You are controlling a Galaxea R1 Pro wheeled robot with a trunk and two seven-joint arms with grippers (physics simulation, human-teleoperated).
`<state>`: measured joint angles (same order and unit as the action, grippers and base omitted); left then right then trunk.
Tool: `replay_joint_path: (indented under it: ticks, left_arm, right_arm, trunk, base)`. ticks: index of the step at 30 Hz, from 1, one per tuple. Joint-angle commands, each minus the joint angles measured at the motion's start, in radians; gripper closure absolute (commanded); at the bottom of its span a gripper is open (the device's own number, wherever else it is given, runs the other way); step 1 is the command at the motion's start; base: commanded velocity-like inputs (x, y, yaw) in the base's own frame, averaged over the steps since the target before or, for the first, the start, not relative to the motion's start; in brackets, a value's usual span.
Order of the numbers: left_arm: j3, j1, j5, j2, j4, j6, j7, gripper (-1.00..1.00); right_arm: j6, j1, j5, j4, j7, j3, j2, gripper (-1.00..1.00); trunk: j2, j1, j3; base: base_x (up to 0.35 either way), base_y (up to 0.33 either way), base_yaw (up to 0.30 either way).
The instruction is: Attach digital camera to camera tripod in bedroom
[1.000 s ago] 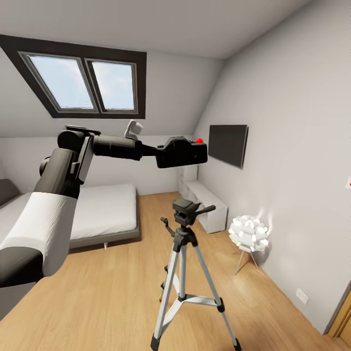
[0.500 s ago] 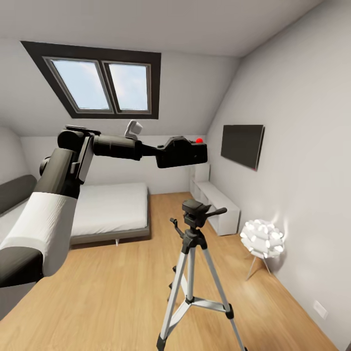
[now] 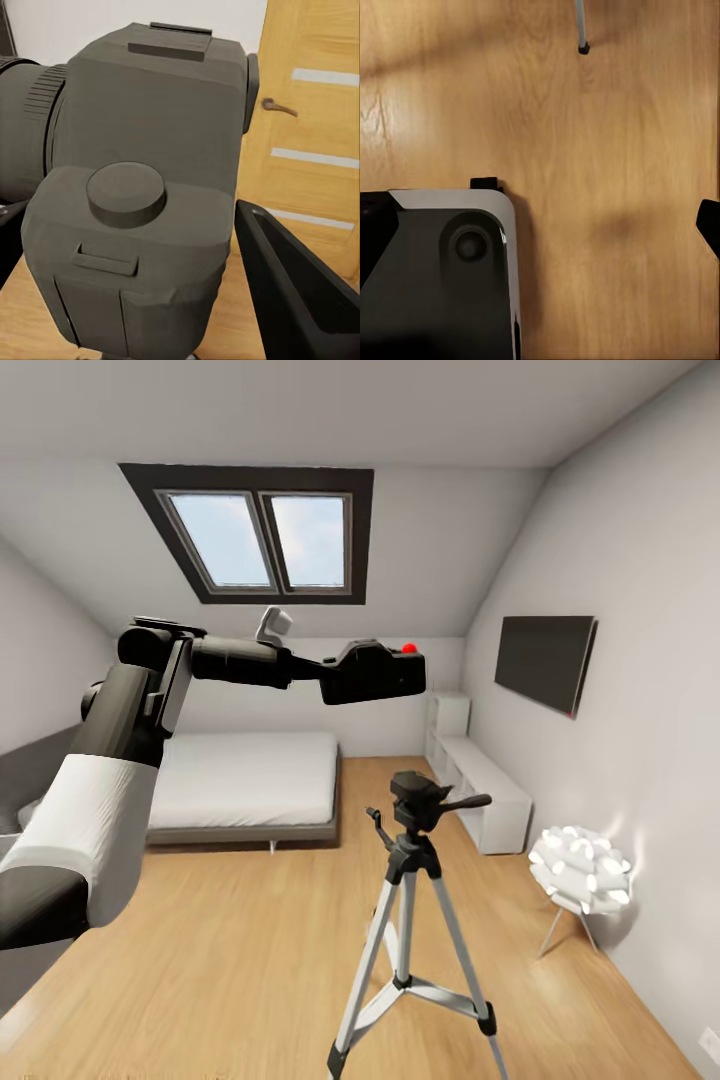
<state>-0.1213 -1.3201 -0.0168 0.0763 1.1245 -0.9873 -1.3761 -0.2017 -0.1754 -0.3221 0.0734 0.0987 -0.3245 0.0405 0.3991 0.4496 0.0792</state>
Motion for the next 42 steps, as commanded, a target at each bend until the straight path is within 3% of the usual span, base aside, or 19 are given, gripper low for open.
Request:
replay_joint_path:
  ticks: [1, 9, 20, 32, 42]
  left_arm:
    - [-0.001, -0.001, -0.002, 0.0, -0.001, -0.01, -0.006, 1.0]
    - [0.0, -0.001, -0.002, 0.001, -0.001, -0.01, -0.006, 1.0]
    - [0.0, -0.001, -0.002, 0.002, -0.002, -0.01, -0.006, 1.0]
    - [-0.001, -0.001, -0.002, 0.002, -0.002, -0.01, -0.006, 1.0]
    - [-0.001, -0.001, -0.002, 0.0, -0.001, -0.01, -0.006, 1.0]
  right_arm:
    - [-0.005, -0.001, -0.008, 0.004, -0.001, -0.008, -0.001, -1.0]
    - [-0.005, -0.001, -0.008, 0.003, -0.001, -0.008, -0.001, -1.0]
    - [-0.005, -0.001, -0.008, 0.003, -0.001, -0.008, -0.001, -1.0]
    - [-0.005, -0.001, -0.008, 0.003, -0.001, -0.008, -0.001, -1.0]
    - [-0.005, -0.001, -0.008, 0.003, -0.001, -0.008, -0.001, -1.0]
  trunk:
    - [0.001, 0.0, 0.0]
    - [0.001, 0.0, 0.0]
    - [0.001, 0.0, -0.001]
    - [0.001, 0.0, -0.006]
    - [0.001, 0.0, -0.008]
  base:
    - [0.0, -0.282, 0.285]
    - [0.0, -0.206, 0.17]
    - [0.0, -0.028, 0.029]
    - [0.0, -0.039, 0.261]
    - [0.054, -0.225, 0.203]
